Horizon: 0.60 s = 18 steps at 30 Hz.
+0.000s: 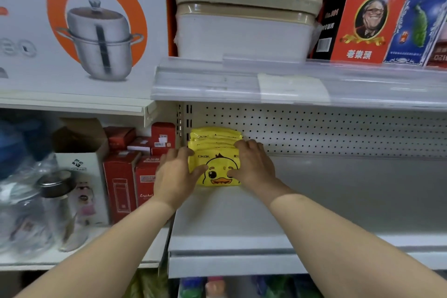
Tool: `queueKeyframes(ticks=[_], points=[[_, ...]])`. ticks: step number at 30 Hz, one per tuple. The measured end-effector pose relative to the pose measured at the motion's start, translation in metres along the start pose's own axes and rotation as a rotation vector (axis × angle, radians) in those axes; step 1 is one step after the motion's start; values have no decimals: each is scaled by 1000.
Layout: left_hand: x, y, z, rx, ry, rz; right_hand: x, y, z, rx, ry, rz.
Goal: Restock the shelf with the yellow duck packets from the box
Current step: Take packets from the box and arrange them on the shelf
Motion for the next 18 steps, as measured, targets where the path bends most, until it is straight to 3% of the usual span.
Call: queueKeyframes(ticks=[8,18], points=[[-51,-14,-32,40,-167,117,-65,-25,-8,82,-13,98],[-171,-16,-78,112,-198,167,-196,-31,-1,-8,-154,200]])
Point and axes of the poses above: each hand's wrist, its own x-axis towards the middle knuckle, its own y-axis out of the palm, z = x × y, the point moved 8 cm from there along x, towards the middle knuckle, and after that the axes turned 12 degrees about z, right-handed, at the moved point
